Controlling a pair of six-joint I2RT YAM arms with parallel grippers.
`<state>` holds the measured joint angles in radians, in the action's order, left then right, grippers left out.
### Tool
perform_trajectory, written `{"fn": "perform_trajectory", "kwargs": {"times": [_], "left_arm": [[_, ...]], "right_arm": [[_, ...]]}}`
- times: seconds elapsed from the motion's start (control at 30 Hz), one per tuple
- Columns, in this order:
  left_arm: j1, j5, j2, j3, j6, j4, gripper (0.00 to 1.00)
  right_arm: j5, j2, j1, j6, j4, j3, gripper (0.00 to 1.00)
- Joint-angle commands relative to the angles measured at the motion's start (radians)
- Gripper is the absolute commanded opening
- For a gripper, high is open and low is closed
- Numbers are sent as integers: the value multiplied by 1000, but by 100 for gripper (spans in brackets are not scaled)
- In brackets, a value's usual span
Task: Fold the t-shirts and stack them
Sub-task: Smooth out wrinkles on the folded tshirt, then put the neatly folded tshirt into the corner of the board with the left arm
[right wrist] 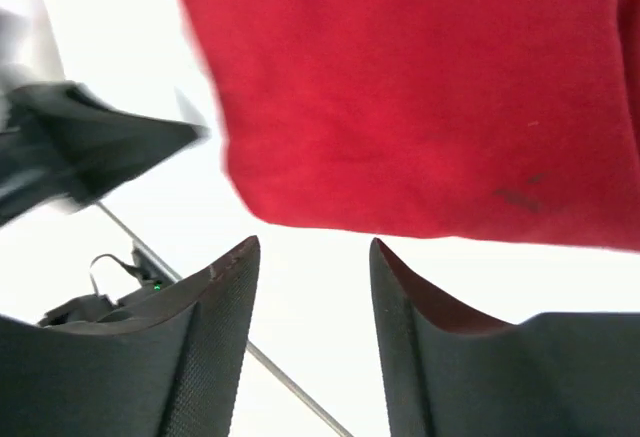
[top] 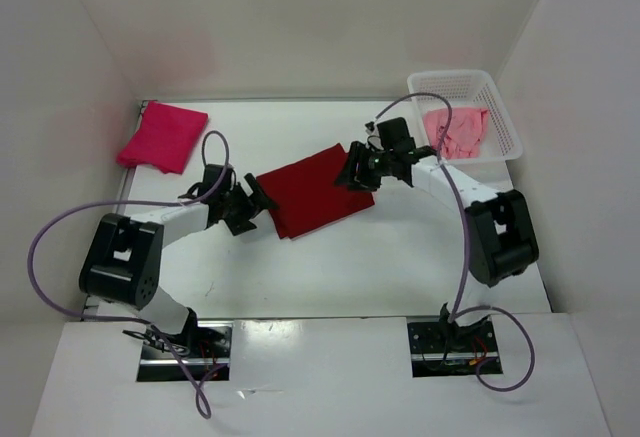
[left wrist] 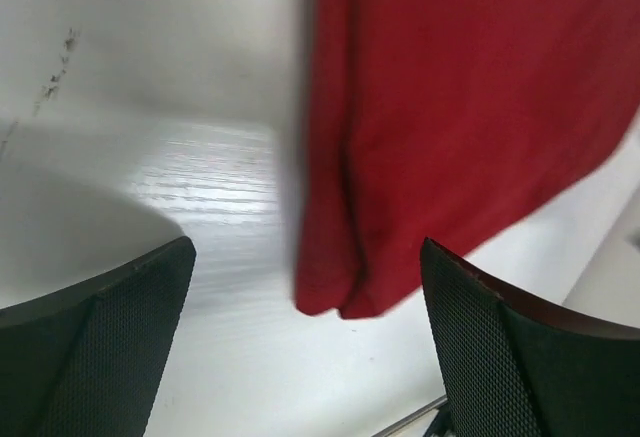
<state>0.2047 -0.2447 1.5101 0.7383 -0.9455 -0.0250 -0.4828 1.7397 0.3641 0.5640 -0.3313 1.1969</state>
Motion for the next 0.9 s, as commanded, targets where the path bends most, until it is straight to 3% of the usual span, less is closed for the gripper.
{"fn": "perform_trajectory", "kwargs": {"times": [0.0, 0.23, 0.43, 0.47, 0.5, 0.67, 0.77, 0.87], "left_arm": [[1, -65, 67, 16, 22, 73, 100], [1, -116, 226, 56, -1, 155, 91], [73, -127, 377, 139, -73, 246, 79], [73, -127, 392, 150, -82, 258, 75], [73, -127, 419, 165, -91, 267, 57], [73, -79, 496, 321, -107, 277, 16], [73, -70, 509, 389, -95, 254, 4], [73, -59, 484, 501, -37, 191, 3]], "right_arm": [[1, -137, 7, -16, -31, 38, 56], [1, -310, -22, 24, -20, -72, 58], [1, -425, -80, 77, 0, -164, 58], [1, -434, -91, 77, 0, -165, 58], [1, -443, -91, 86, 0, -175, 58], [1, -497, -102, 109, 9, -204, 58], [-26, -532, -164, 144, -3, -215, 58], [-69, -555, -220, 155, -3, -226, 58]]}}
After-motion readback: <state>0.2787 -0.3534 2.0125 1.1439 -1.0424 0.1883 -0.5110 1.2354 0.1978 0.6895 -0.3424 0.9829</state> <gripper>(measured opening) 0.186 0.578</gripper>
